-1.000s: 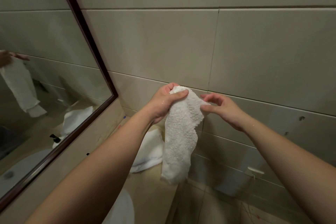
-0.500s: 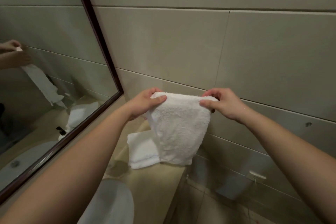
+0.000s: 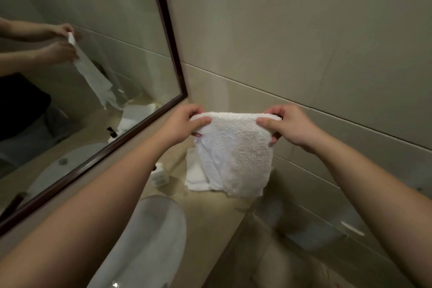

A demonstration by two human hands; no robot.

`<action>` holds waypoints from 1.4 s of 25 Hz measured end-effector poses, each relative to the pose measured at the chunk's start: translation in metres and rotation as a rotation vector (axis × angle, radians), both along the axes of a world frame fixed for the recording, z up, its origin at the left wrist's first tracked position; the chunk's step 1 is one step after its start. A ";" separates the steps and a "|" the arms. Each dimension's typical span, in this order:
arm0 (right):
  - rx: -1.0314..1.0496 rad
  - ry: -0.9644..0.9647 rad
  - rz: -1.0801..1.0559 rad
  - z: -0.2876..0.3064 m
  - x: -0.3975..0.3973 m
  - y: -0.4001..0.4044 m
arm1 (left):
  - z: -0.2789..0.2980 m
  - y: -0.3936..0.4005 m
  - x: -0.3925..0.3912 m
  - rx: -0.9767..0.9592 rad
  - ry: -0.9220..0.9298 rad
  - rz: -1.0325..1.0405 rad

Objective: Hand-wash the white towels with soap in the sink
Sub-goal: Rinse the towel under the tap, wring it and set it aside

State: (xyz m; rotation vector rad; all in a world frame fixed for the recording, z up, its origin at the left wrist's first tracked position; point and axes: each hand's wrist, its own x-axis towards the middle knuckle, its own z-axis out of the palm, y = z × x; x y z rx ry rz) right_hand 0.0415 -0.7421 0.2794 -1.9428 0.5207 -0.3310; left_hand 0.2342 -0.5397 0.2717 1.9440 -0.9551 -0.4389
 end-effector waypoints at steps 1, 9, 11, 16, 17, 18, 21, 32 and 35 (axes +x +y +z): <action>0.044 -0.020 0.005 -0.004 0.004 0.001 | -0.003 0.006 -0.001 -0.032 0.043 0.032; 0.235 -0.009 -0.062 -0.055 0.053 0.030 | -0.044 0.046 0.012 -0.037 0.194 0.309; 0.223 -0.036 -0.118 -0.067 0.059 0.040 | -0.048 0.054 0.012 -0.055 0.153 0.350; 0.057 -0.094 -0.250 -0.096 0.038 0.094 | -0.070 0.094 -0.005 -0.090 0.170 0.298; 0.041 -0.084 -0.259 -0.106 0.029 0.110 | -0.082 0.105 -0.010 -0.081 0.199 0.288; 0.040 -0.065 -0.259 -0.116 0.021 0.126 | -0.097 0.117 -0.014 -0.059 0.223 0.288; 0.055 0.034 -0.229 -0.156 -0.006 0.172 | -0.148 0.159 -0.030 0.013 0.306 0.278; 0.170 0.437 -0.236 -0.273 -0.073 0.255 | -0.276 0.260 -0.101 0.251 0.523 0.164; 0.152 0.458 -0.238 -0.288 -0.064 0.251 | -0.290 0.251 -0.097 0.275 0.575 0.248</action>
